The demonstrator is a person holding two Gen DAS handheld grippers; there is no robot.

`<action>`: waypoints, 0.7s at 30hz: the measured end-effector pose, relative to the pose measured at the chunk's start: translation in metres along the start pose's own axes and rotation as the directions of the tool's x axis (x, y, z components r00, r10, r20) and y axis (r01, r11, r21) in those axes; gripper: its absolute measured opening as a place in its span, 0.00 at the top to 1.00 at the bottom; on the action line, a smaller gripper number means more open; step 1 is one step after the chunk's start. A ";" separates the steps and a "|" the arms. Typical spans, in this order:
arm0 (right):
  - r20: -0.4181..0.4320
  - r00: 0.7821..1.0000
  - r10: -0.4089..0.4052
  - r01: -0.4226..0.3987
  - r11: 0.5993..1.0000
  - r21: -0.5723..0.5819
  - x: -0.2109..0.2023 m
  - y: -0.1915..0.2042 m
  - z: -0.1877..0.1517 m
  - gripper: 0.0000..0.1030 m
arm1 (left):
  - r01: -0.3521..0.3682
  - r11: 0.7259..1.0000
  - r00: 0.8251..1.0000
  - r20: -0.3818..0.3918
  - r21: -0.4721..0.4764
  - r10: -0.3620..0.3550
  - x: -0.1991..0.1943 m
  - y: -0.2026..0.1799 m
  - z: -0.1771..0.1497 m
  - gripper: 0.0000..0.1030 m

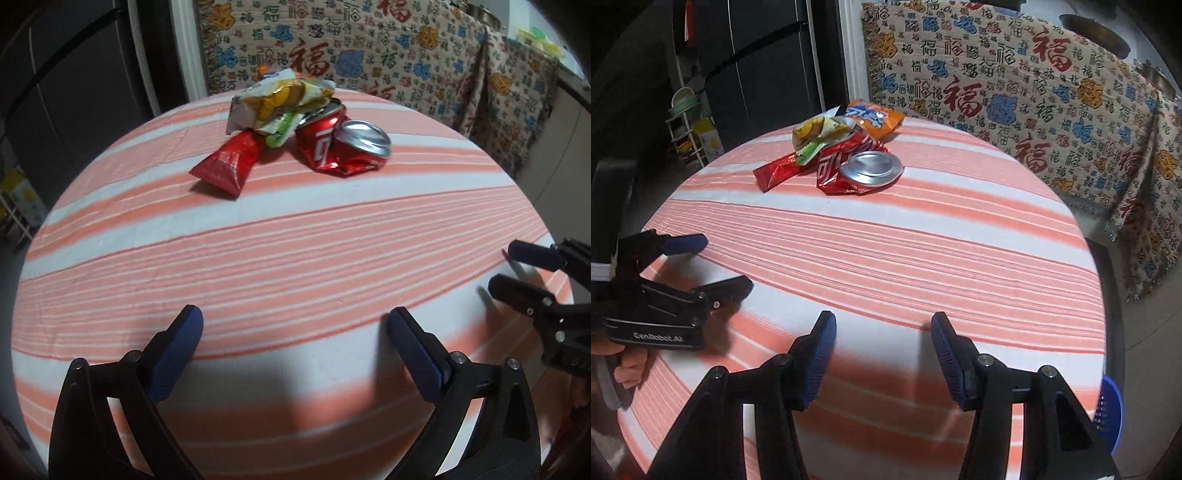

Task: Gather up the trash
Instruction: 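Return both tools to the table above the red can and wrappers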

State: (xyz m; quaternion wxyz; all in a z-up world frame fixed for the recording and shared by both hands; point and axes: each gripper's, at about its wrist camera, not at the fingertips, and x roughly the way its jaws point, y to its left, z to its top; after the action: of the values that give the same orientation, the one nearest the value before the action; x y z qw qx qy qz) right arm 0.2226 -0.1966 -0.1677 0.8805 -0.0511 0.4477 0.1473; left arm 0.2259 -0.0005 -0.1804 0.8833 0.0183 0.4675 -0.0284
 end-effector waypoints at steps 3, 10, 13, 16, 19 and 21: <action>-0.008 1.000 -0.018 0.018 1.000 -0.012 0.010 0.006 0.002 0.40 | 0.023 0.999 1.000 0.002 0.031 -0.023 0.008 0.007 0.008 0.00; -0.011 1.000 -0.028 0.028 0.999 -0.025 0.026 0.016 0.018 0.29 | -0.005 1.000 1.000 0.008 -0.008 0.005 0.025 0.031 0.033 0.00; -0.016 0.999 -0.027 0.027 0.999 -0.026 0.030 0.015 0.022 0.24 | -0.010 1.000 1.000 0.009 -0.011 0.010 0.034 0.038 0.044 0.00; -0.018 1.000 -0.025 0.024 0.999 -0.026 0.032 0.015 0.024 0.22 | -0.009 1.000 1.000 0.010 -0.011 0.009 0.038 0.041 0.049 0.00; -0.019 1.000 -0.024 0.023 0.999 -0.027 0.033 0.016 0.025 0.21 | -0.008 1.000 1.000 0.010 -0.012 0.008 0.039 0.042 0.050 0.00; -0.020 1.000 -0.024 0.023 0.999 -0.028 0.033 0.016 0.025 0.19 | -0.006 1.000 1.000 0.011 -0.010 0.006 0.038 0.043 0.049 0.00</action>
State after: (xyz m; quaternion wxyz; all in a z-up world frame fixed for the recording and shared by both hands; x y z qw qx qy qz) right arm 0.2560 -0.1686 -0.1788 0.8768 -0.0703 0.4537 0.1427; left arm 0.2905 0.0379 -0.1840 0.8860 0.0151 0.4628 -0.0232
